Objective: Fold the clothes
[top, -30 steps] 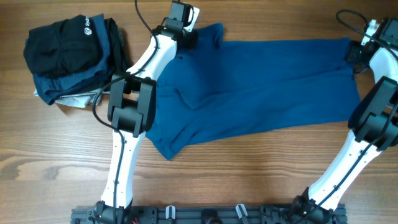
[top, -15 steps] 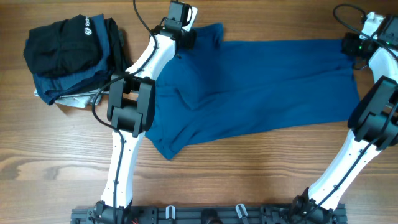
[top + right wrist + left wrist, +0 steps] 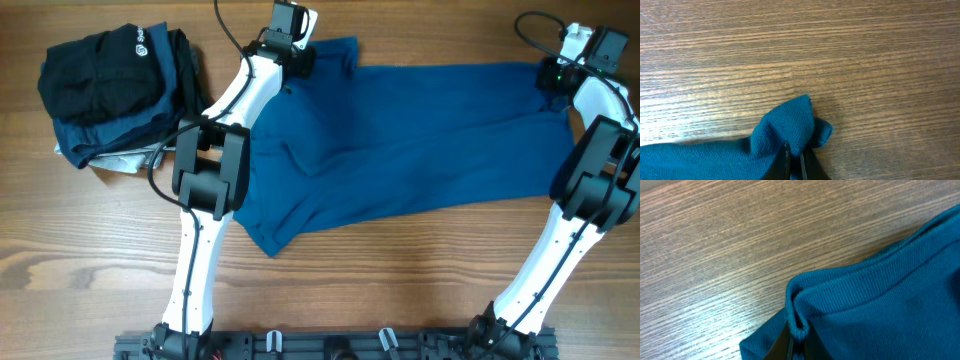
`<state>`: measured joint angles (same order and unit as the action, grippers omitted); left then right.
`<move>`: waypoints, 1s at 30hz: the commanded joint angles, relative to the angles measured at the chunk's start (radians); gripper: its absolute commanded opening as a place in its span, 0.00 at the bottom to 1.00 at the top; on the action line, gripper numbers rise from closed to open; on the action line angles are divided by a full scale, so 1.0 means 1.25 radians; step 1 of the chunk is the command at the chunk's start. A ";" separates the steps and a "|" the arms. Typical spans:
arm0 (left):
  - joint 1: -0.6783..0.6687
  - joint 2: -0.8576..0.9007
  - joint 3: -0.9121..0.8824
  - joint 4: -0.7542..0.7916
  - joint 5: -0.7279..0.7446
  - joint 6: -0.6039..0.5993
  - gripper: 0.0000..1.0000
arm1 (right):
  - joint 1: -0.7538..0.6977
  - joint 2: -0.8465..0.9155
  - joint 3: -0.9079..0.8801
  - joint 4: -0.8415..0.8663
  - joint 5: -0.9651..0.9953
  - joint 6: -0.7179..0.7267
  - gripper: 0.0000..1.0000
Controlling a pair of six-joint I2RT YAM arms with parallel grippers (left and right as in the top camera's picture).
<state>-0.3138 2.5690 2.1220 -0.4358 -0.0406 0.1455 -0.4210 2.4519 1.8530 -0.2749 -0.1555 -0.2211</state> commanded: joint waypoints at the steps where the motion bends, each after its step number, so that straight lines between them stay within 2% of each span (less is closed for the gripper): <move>1: 0.005 -0.008 0.018 0.008 -0.008 0.003 0.04 | 0.020 0.015 -0.004 -0.001 -0.003 0.016 0.04; 5: 0.006 -0.062 0.019 -0.014 -0.017 0.003 0.04 | 0.023 -0.031 -0.004 0.002 -0.019 0.018 0.04; 16: 0.004 -0.236 0.019 -0.180 -0.016 0.003 0.04 | 0.023 -0.160 -0.004 -0.069 -0.034 0.007 0.04; 20: -0.003 -0.275 0.019 -0.289 -0.017 -0.005 0.04 | 0.022 -0.224 -0.004 -0.155 -0.043 -0.016 0.04; 23: -0.011 -0.326 0.019 -0.392 -0.014 -0.060 0.04 | 0.018 -0.267 -0.004 -0.262 -0.045 -0.074 0.04; 30: -0.064 -0.446 0.019 -0.604 -0.008 -0.148 0.04 | -0.032 -0.284 -0.005 -0.358 -0.072 -0.082 0.04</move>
<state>-0.3546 2.1036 2.1296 -1.1210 -0.0555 0.0372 -0.4244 2.1204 1.8526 -0.6949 -0.2035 -0.2943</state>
